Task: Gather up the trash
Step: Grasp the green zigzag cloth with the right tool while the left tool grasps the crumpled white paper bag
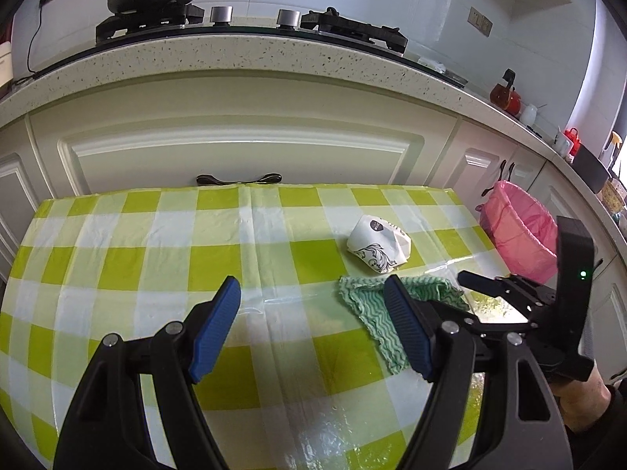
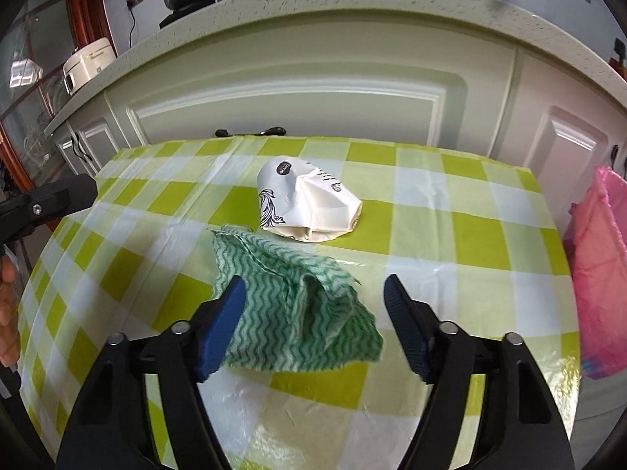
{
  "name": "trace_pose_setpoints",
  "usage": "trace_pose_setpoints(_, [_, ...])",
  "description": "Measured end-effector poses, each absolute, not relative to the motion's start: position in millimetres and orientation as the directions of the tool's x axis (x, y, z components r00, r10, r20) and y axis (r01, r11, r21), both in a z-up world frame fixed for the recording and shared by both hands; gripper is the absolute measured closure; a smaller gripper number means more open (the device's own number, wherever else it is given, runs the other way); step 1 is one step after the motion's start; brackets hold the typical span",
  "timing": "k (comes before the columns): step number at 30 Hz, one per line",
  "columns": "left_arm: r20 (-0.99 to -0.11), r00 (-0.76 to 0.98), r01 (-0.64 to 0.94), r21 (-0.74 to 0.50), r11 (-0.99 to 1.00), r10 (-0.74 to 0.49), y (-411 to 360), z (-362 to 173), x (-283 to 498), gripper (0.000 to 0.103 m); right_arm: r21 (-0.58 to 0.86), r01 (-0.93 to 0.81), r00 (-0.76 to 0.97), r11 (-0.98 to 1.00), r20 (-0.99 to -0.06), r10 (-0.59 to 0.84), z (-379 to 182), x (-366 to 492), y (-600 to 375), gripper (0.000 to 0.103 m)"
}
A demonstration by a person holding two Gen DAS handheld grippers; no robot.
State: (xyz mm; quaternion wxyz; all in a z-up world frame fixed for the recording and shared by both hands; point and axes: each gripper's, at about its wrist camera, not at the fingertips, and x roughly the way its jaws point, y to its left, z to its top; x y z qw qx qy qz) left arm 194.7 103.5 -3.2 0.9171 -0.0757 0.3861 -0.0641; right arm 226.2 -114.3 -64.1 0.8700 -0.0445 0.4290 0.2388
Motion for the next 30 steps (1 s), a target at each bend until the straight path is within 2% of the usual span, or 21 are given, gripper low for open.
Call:
trace_pose_setpoints(3, [-0.699,0.692,0.063,-0.192,0.979,-0.182,103.3,-5.7,199.0,0.03,0.132,-0.457,0.505,0.88,-0.776,0.379,-69.5,231.5,-109.6,0.052])
trace_pose_setpoints(5, [-0.7,0.689,0.071,-0.191,0.979,-0.187,101.8,-7.9,203.3,0.03,0.122,-0.463,0.497,0.878,-0.784,0.371,-72.4,233.6,-107.5,0.066])
trace_pose_setpoints(8, [-0.701,0.685,0.087,-0.193,0.977,-0.199,97.1,-11.1,210.2,0.03,0.128,-0.476,0.484,0.87,-0.788,0.381,-75.5,232.2,-109.3,0.081])
trace_pose_setpoints(11, [-0.702,0.679,0.109,-0.194,0.975,-0.216,87.7,-14.2,217.8,0.03,0.132,-0.483,0.479,0.866,-0.788,0.387,-76.5,229.8,-114.7,0.085])
trace_pose_setpoints(18, [-0.721,0.651,0.179,-0.159,0.971,-0.238,57.2,-25.4,238.1,0.027,0.125,-0.454,0.505,0.882,-0.779,0.37,-69.8,224.8,-145.6,0.087])
trace_pose_setpoints(26, [-0.745,0.629,0.303,-0.029,0.953,-0.223,11.1,-40.7,261.1,0.019,0.103,-0.376,0.561,0.921,-0.766,0.315,-55.5,221.7,-203.0,0.087])
trace_pose_setpoints(30, [-0.762,0.619,0.338,0.036,0.941,-0.193,-3.6,-49.8,274.5,0.019,0.097,-0.333,0.583,0.938,-0.76,0.286,-52.8,222.4,-228.7,0.087])
